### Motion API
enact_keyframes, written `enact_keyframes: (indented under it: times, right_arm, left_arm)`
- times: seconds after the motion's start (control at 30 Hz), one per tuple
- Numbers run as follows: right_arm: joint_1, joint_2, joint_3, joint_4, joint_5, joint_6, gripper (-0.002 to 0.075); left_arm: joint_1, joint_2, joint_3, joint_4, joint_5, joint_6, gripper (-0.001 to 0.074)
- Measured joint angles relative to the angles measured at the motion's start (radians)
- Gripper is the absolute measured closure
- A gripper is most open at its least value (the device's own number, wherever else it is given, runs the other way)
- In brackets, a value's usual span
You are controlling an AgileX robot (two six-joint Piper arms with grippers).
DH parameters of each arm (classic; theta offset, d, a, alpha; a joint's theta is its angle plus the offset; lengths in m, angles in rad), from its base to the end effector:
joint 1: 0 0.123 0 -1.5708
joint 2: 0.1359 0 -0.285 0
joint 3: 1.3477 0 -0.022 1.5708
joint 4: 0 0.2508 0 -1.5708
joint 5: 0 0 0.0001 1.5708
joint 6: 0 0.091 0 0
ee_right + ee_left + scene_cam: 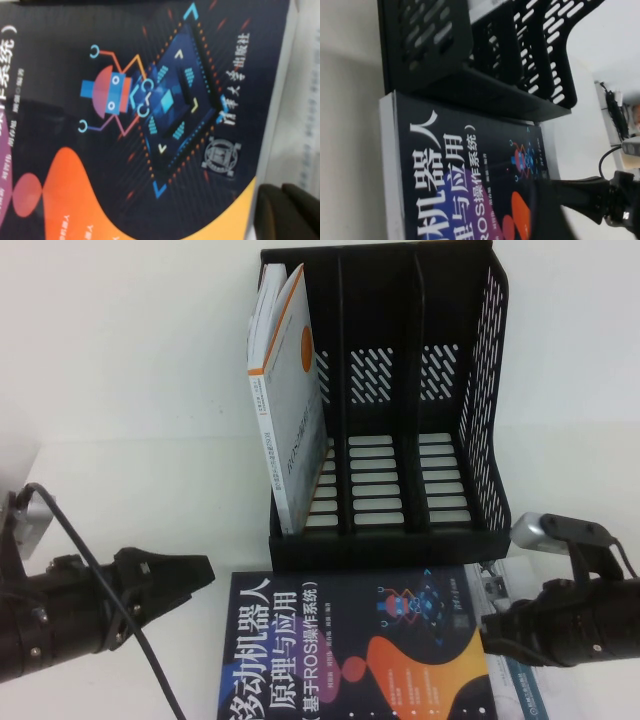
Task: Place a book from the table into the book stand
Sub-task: Push book with right arm
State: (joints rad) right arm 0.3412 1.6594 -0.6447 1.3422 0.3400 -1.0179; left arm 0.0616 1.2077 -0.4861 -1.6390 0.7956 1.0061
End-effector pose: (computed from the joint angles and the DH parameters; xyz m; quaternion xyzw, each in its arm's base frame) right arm 0.2515 0.1208 0.1406 -0.0601 0.9467 0.2376 0.2090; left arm 0.2083 -0.0522 0.2356 -0.1119 0.8217 -0.4548 0.3246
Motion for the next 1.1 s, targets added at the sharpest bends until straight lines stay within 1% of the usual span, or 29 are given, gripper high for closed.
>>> enact_keyframes:
  times: [0.03, 0.13, 0.2, 0.27, 0.33, 0.43, 0.53, 0.73, 0.9, 1.1]
  right_arm:
    - [0.002, 0.006, -0.008, 0.002, 0.006, 0.0, 0.0727]
    - [0.004, 0.027, -0.034, 0.004, 0.016, 0.0, 0.0727]
    - [0.004, 0.039, -0.045, 0.007, 0.022, 0.0, 0.0727]
    - [0.004, 0.052, -0.057, 0.013, 0.027, 0.0, 0.0727]
    - [0.004, 0.064, -0.065, 0.023, 0.035, 0.0, 0.0727]
    - [0.004, 0.078, -0.074, 0.035, 0.044, 0.0, 0.0726]
    - [0.004, 0.082, -0.078, 0.038, 0.049, 0.0, 0.0727]
    - [0.004, 0.084, -0.08, 0.038, 0.055, 0.0, 0.0727]
    - [0.004, 0.087, -0.083, 0.042, 0.076, 0.0, 0.0727]
    - [0.004, 0.1, -0.084, 0.078, 0.111, 0.0, 0.0727]
  left_arm:
    - [0.0, 0.0, -0.008, 0.016, -0.006, -0.011, 0.0366]
    - [0.009, 0.0, -0.035, 0.089, -0.018, -0.056, 0.0311]
    - [0.037, 0.006, -0.061, 0.142, -0.014, -0.098, 0.0301]
    - [0.095, 0.025, -0.09, 0.183, 0.026, -0.137, 0.0296]
    - [0.165, 0.067, -0.119, 0.196, 0.102, -0.16, 0.0294]
    - [0.243, 0.148, -0.138, 0.198, 0.221, -0.167, 0.0292]
    - [0.282, 0.243, -0.142, 0.213, 0.294, -0.167, 0.029]
    - [0.288, 0.398, -0.144, 0.255, 0.347, -0.123, 0.0289]
    - [0.288, 0.481, -0.147, 0.256, 0.354, -0.071, 0.0288]
    - [0.288, 0.581, -0.15, 0.247, 0.354, -0.058, 0.0288]
